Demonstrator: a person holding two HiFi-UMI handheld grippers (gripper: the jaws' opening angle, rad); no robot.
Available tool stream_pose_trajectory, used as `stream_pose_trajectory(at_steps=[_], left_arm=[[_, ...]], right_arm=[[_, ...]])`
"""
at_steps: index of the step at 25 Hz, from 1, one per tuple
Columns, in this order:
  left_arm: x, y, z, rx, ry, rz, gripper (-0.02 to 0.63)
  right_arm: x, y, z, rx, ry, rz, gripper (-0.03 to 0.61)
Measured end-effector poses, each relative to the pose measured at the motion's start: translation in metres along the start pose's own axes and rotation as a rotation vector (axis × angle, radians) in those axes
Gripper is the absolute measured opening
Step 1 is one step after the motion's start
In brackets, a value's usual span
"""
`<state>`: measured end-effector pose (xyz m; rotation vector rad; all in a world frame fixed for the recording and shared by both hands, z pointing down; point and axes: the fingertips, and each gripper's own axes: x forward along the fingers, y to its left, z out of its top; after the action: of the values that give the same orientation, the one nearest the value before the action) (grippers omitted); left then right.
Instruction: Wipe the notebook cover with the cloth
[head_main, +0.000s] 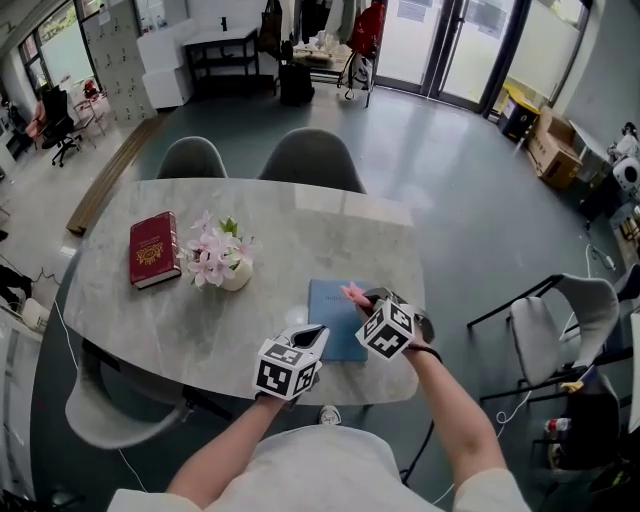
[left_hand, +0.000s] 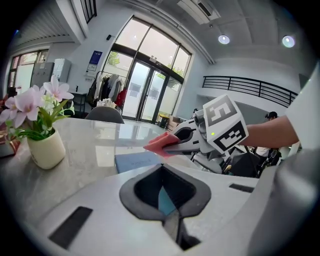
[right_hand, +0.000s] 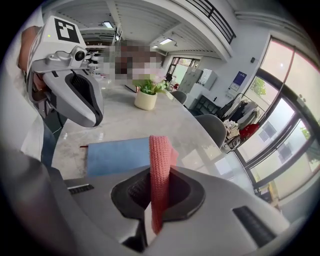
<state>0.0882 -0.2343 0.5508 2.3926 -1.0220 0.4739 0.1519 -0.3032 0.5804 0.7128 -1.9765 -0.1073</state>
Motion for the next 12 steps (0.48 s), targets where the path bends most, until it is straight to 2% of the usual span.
stream_pose_trajectory(at_steps=[6,12], left_arm=[[0.009,0.012,0.004,-0.015,0.012,0.023,0.008],[0.015,0.02,0.0,-0.033,0.026,0.037,0.008]], right_arm=[[0.029,-0.023,-0.009,0.001,0.029,-0.013,0.014],[0.053,-0.022,-0.02,0.001,0.058,0.022,0.014]])
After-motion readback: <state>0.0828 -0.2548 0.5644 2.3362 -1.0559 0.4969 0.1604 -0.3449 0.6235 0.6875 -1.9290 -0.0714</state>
